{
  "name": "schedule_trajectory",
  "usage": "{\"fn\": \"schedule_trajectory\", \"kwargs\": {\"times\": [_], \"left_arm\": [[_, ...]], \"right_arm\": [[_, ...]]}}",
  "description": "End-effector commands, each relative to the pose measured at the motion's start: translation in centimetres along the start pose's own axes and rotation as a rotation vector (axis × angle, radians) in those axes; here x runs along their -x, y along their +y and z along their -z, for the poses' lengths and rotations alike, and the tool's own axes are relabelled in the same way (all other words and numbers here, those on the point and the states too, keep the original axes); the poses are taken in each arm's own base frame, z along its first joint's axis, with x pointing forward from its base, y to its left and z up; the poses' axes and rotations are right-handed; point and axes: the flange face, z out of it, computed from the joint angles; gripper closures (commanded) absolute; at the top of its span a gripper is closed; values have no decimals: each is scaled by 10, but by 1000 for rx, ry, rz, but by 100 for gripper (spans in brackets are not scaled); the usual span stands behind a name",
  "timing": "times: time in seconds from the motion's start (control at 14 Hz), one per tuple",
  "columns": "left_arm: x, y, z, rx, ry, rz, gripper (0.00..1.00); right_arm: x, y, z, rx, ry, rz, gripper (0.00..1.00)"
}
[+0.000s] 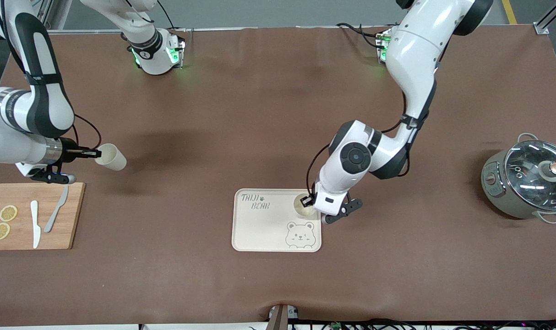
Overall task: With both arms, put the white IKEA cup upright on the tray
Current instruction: 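Carry the cup to the tray and stand it upright with the left gripper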
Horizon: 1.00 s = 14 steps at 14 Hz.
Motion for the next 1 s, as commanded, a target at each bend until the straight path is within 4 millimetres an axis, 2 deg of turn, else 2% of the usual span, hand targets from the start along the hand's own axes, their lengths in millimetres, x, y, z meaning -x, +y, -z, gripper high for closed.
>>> {"fn": "schedule_trajectory", "kwargs": {"times": [0.0,0.07,0.14,0.21,0.29,0.36,0.57,0.71,0.79,0.93], "left_arm": [[-6,2,-14,-20,57,-11,100],[-6,1,-15,-34,71,-29,100],[-6,1,-15,-42,84,-40,96],[-7,1,-12,-45,89,-39,66],[-10,-1,-8,-47,92,-19,43],[-10,0,-4,-46,95,0,2],[-23,-4,36,-66,97,14,0],[-45,-14,80,-74,130,24,0],[-61,-25,104,-90,145,26,0],[-92,-55,136,-138,138,-2,0]], "right_arm": [[-5,-21,36,-5,0,-14,100],[-8,-29,41,-1,-10,-30,100],[-10,-40,46,6,-19,-38,100],[-12,-52,50,11,-19,-52,100],[-13,-61,52,16,-13,-71,100],[-15,-70,56,19,-3,-80,100],[-34,-94,56,-48,4,-79,100],[-55,-121,55,-93,15,-74,100],[-65,-136,52,-96,17,-106,100],[-73,-187,41,-70,14,-195,100]]}}
